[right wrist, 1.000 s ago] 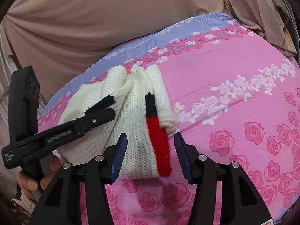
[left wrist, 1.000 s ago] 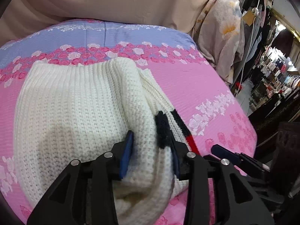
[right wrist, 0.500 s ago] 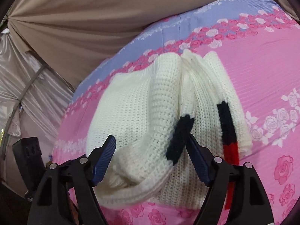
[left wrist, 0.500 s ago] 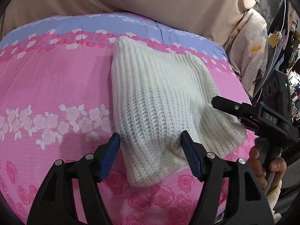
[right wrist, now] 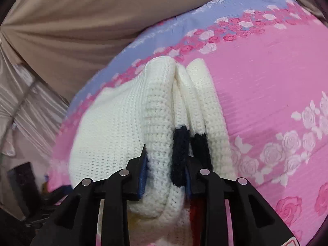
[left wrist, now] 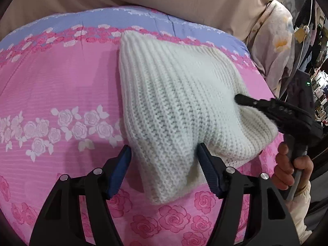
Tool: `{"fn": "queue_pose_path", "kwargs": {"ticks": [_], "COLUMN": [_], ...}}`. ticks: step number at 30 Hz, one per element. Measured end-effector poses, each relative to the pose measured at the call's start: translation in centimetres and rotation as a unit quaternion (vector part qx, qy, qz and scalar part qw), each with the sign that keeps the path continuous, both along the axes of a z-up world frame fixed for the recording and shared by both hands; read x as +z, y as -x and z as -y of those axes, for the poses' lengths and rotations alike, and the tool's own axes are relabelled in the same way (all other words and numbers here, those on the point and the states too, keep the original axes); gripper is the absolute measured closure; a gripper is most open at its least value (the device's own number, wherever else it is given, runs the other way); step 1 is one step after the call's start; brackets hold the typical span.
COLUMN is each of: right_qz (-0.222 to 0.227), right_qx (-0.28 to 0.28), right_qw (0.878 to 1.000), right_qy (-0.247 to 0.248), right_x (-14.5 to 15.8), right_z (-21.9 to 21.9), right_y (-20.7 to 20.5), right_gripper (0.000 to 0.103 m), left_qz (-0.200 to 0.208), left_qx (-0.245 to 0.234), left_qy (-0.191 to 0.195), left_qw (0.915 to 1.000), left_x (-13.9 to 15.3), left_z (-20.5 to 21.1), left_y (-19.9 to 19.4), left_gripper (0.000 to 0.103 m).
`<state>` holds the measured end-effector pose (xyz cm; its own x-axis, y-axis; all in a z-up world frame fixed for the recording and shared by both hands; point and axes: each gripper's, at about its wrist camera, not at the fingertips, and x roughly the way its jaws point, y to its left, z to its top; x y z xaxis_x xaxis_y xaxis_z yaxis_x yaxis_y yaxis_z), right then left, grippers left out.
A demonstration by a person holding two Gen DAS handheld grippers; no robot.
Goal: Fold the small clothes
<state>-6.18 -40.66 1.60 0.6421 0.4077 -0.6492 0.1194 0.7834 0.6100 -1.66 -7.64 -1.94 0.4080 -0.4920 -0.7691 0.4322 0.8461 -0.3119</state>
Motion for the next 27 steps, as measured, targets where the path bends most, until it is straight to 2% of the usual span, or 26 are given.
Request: {"fn": "queue_pose_path", "kwargs": {"ticks": [2, 5, 7, 9, 10, 11, 12, 13, 15, 16, 17, 18, 20, 21, 22, 24, 27], "right_qz": [0.026, 0.057, 0.058, 0.045, 0.036, 0.024, 0.013, 0.021, 0.079, 0.106, 0.115, 0.099, 0.031, -0.007, -0.020, -0.010, 0.001], "right_qx": [-0.021, 0.000, 0.030, 0.055, 0.057, 0.053, 0.050, 0.050, 0.042, 0.034, 0.024, 0.012, -0.004, -0.002, 0.001, -0.009, -0.011], "right_qw": [0.999, 0.997, 0.996, 0.994, 0.993, 0.990, 0.989, 0.993, 0.995, 0.994, 0.993, 0.995, 0.996, 0.996, 0.998, 0.999, 0.998], "right_qy": [0.041, 0.052, 0.057, 0.080, 0.101, 0.127, 0.137, 0.106, 0.034, 0.015, 0.013, 0.031, 0.084, 0.086, 0.063, 0.052, 0.055], "right_x": [2.3, 4.8, 5.0, 3.9, 2.8, 2.2, 1.8, 2.0, 3.8, 4.7, 5.0, 4.4, 1.3, -0.9, -2.5, -2.1, 0.0], "right_z": [-0.2, -1.3, -3.0, -4.9, -5.4, -5.8, -6.0, -5.6, -4.0, -3.2, -2.6, -2.2, -1.8, -1.7, -1.5, -1.4, -1.3], "right_y": [2.1, 4.5, 5.3, 5.2, 5.5, 5.4, 5.1, 5.4, 7.4, 8.5, 9.1, 9.2, 8.3, 7.8, 7.6, 8.2, 8.9], "right_gripper": [0.065, 0.048, 0.040, 0.040, 0.043, 0.065, 0.082, 0.088, 0.090, 0.091, 0.092, 0.092, 0.092, 0.092, 0.092, 0.092, 0.082], "left_qz": [-0.009, -0.001, 0.002, 0.002, -0.003, -0.010, -0.018, -0.025, -0.024, -0.016, -0.013, -0.014, -0.020, -0.023, -0.020, -0.019, -0.016], "left_qx": [-0.001, -0.001, -0.006, -0.007, -0.006, -0.007, -0.007, -0.010, -0.014, -0.015, -0.016, -0.018, -0.020, -0.021, -0.022, -0.025, -0.025], "left_qy": [0.006, 0.010, 0.011, -0.004, -0.012, -0.014, -0.011, -0.007, -0.011, -0.019, -0.021, -0.021, -0.021, -0.020, -0.023, -0.026, -0.013], "left_qw": [0.9999, 1.0000, 0.9999, 1.0000, 0.9999, 0.9998, 0.9998, 0.9996, 0.9996, 0.9996, 0.9995, 0.9995, 0.9994, 0.9993, 0.9993, 0.9992, 0.9995], "left_x": [-0.1, 0.5, 0.7, 0.2, -0.2, -0.6, -0.9, -1.0, -0.9, -0.7, -0.7, -0.8, -1.2, -1.4, -1.4, -1.1, 0.1], "left_z": [-0.3, -0.7, -0.7, -0.4, -0.2, -0.2, -0.4, -0.6, -0.9, -1.0, -1.0, -1.1, -1.1, -1.0, -0.9, -0.9, -1.7], "left_y": [0.0, 0.3, 0.5, 0.5, 0.3, 0.3, 0.1, 0.0, 0.2, 0.4, 0.6, 0.6, 0.7, 0.8, 0.9, 1.0, 1.5], "left_gripper": [0.039, 0.039, 0.039, 0.039, 0.039, 0.041, 0.043, 0.047, 0.050, 0.050, 0.050, 0.050, 0.050, 0.050, 0.050, 0.050, 0.051]}}
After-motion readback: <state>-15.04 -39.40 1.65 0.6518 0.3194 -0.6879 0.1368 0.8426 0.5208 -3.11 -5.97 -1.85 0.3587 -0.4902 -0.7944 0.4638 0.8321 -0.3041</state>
